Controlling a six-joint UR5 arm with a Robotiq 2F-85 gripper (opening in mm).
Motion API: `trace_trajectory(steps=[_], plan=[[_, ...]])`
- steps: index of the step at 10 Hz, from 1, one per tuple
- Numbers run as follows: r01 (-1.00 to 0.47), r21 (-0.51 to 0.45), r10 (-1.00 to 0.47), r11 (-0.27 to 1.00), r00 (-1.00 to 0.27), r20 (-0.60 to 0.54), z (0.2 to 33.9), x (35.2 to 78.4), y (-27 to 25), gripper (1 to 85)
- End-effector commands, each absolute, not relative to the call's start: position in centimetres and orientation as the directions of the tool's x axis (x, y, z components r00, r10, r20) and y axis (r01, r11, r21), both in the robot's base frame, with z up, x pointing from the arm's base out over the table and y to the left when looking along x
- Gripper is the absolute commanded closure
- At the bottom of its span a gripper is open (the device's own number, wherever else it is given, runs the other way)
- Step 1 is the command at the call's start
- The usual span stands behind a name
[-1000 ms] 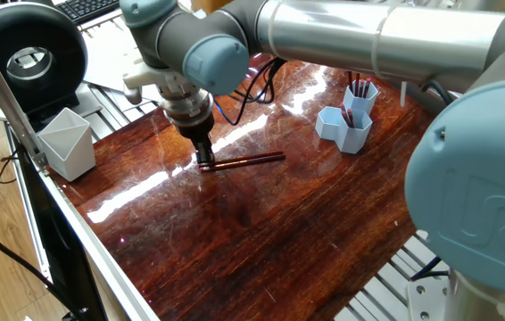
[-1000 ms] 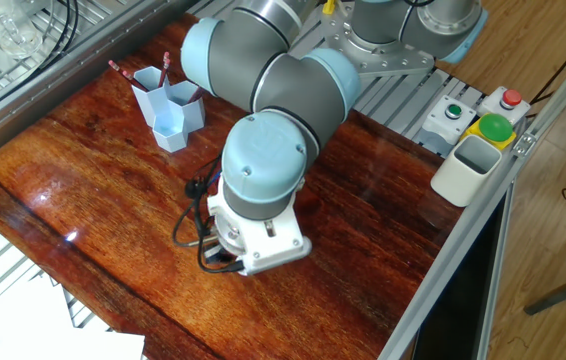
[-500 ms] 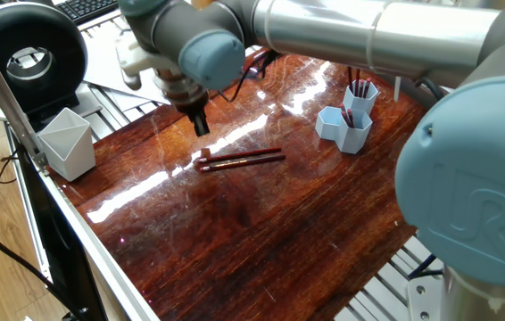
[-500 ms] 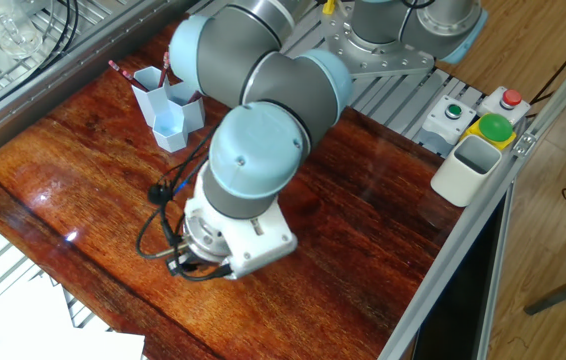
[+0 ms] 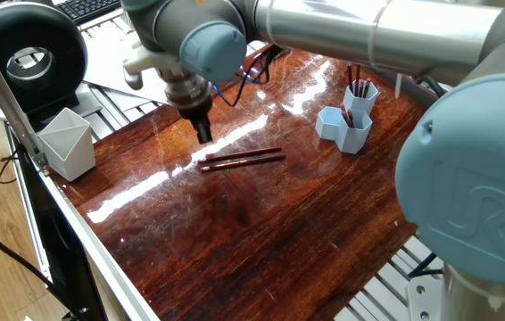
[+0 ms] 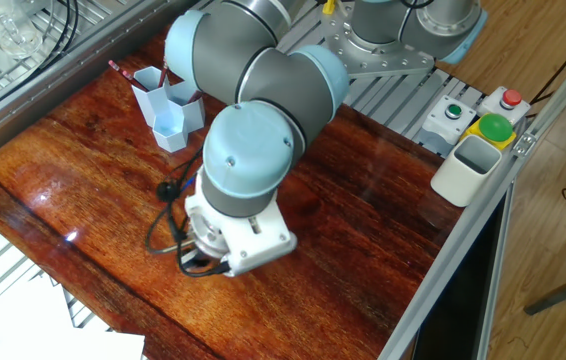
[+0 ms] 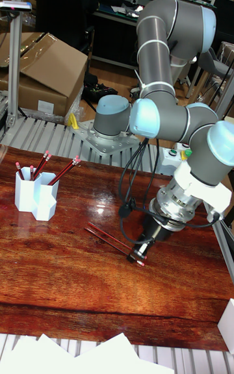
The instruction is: Put the pen into the pen holder
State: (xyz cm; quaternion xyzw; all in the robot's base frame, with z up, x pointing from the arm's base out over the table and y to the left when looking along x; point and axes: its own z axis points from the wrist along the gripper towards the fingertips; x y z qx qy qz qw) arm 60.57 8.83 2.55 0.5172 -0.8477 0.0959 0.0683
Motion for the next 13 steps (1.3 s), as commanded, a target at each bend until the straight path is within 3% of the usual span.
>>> trace_trajectory(steps=[1, 3, 8, 9, 10, 13], plan=[[-0.856, -0.059, -0.802, 0.514, -0.504, 0.321, 3.3, 57.9, 7.8, 75.0], [-0.846, -0.046, -0.784, 0.531, -0.511, 0.353, 4.1, 58.1, 9.4, 60.0], [-0.876, -0.094, -0.768, 0.472, -0.461, 0.444, 5.0, 60.6, 10.0, 45.3], [-0.886, -0.078, -0.775, 0.458, -0.44, 0.454, 4.9, 60.8, 9.7, 40.7], [-0.906, -0.062, -0.778, 0.418, -0.393, 0.49, 5.2, 61.2, 7.9, 30.0], [-0.892, -0.029, -0.779, 0.451, -0.41, 0.474, 3.6, 60.0, 7.4, 23.3]])
